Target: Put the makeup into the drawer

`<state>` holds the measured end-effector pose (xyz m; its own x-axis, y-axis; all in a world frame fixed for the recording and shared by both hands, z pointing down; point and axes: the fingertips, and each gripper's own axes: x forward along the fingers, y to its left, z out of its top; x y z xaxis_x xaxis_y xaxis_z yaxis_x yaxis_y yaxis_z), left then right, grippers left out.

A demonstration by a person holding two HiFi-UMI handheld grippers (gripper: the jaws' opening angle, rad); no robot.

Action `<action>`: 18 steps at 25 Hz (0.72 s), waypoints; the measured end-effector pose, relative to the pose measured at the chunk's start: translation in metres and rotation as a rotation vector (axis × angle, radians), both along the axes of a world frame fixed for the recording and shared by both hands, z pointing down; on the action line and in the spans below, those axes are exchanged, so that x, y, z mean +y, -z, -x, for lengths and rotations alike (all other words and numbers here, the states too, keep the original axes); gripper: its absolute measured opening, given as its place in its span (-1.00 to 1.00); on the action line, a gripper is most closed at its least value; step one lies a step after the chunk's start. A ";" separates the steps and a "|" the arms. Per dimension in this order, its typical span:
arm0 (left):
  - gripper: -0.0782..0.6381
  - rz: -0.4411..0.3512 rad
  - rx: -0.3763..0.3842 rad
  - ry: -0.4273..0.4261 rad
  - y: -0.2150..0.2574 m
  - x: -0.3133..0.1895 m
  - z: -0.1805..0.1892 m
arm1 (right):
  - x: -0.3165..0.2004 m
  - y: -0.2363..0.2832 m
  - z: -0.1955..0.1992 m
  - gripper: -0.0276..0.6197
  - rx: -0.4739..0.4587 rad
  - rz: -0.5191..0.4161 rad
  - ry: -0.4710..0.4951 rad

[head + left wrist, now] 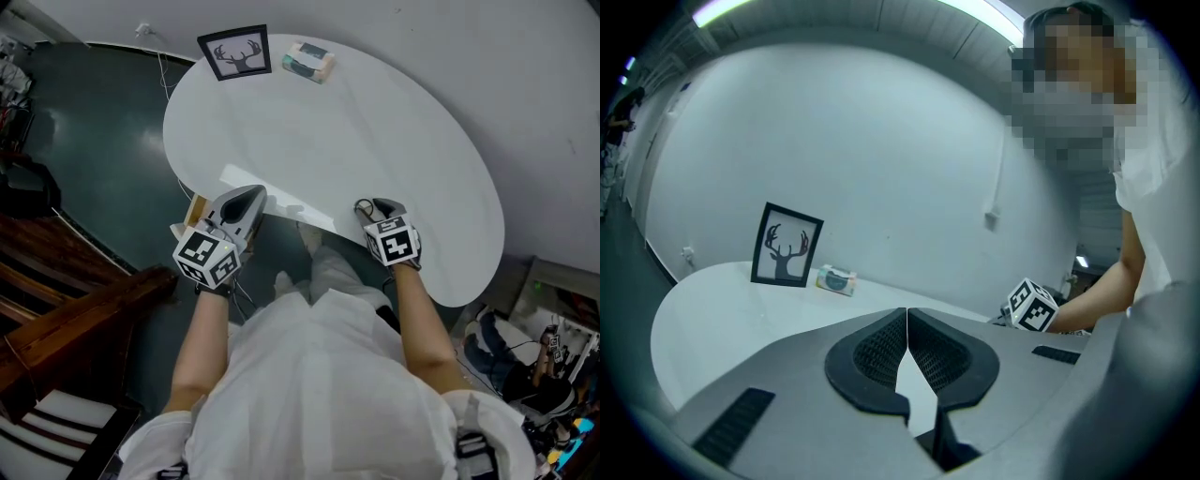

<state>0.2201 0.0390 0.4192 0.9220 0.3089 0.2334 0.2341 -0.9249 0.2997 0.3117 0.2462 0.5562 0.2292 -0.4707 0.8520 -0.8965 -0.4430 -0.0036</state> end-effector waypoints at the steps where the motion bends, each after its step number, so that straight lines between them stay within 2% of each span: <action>1: -0.73 0.001 -0.003 -0.003 -0.001 0.001 0.000 | 0.001 -0.002 0.001 -0.42 -0.002 0.006 0.003; 14: -0.73 0.004 -0.017 0.003 -0.004 0.000 0.005 | 0.005 -0.027 0.004 -0.30 -0.012 0.083 0.018; 18: -0.73 0.007 -0.018 0.009 -0.005 -0.002 0.006 | 0.001 -0.033 0.006 -0.25 -0.022 0.111 0.051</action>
